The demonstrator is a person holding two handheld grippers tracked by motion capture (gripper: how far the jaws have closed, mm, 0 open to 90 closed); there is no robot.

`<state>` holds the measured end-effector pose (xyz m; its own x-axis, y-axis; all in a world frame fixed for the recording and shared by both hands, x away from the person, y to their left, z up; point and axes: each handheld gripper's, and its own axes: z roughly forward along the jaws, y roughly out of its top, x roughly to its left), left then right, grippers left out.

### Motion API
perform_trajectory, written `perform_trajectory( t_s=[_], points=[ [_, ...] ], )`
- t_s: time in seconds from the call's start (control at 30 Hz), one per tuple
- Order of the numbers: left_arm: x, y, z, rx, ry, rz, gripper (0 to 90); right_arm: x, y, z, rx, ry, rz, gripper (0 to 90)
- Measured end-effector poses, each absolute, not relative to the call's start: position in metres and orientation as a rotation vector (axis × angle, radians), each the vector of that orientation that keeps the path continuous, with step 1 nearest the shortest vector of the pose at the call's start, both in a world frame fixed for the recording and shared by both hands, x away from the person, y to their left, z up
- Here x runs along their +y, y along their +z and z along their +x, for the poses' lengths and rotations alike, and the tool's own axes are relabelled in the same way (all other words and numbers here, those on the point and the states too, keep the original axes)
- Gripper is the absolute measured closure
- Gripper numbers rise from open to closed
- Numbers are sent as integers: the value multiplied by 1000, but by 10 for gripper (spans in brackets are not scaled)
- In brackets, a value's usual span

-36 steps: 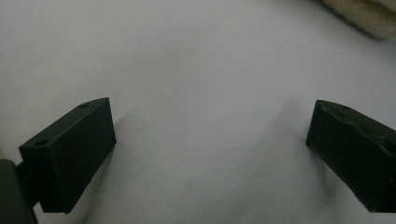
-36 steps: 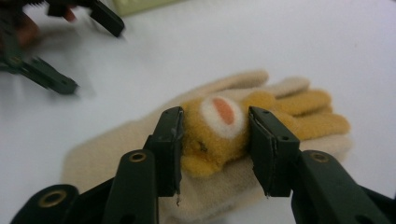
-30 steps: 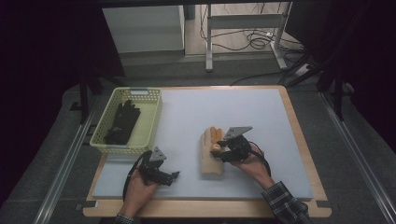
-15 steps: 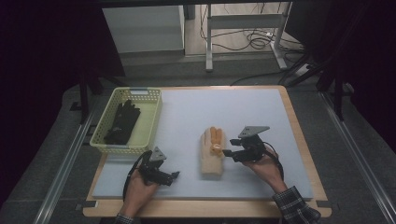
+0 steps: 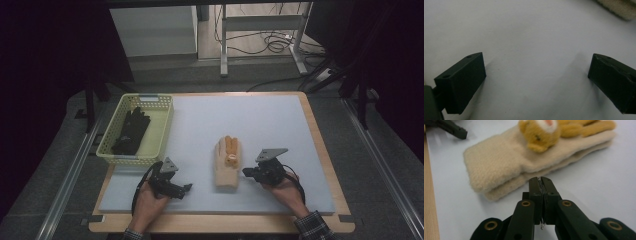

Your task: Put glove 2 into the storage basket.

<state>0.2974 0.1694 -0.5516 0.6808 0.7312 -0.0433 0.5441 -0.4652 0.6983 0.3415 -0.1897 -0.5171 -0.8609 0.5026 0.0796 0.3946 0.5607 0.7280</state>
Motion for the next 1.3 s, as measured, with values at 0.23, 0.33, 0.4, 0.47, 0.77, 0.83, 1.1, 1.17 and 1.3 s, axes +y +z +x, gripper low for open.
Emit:
perform_trajectory(
  t_s=[0.23,0.33,0.4,0.47,0.77,0.83,1.1,1.17,1.3],
  points=[
    [169,-552,297,975,342,2186,14,-175,-525,341,2689,1162,730,878],
    [169,-552,297,975,342,2186,14,-168,-528,340,2696,1157,717,877],
    [169,-552,297,975,342,2186,14,-165,-529,340,2700,1165,717,878],
    [169,-552,297,975,342,2187,14,-161,-530,340,2701,1168,709,877],
    [169,-552,297,974,342,2187,14,-143,-532,341,2707,1182,689,868],
    [169,-552,297,974,342,2187,14,-137,-532,342,2705,1182,683,867],
    [169,-552,297,975,341,2187,14,-115,-534,346,2695,1178,665,859],
    [169,-552,297,975,342,2187,14,-109,-534,347,2688,1175,656,856],
    [169,-552,297,976,341,2186,14,-97,-535,348,2673,1158,634,853]
  ],
)
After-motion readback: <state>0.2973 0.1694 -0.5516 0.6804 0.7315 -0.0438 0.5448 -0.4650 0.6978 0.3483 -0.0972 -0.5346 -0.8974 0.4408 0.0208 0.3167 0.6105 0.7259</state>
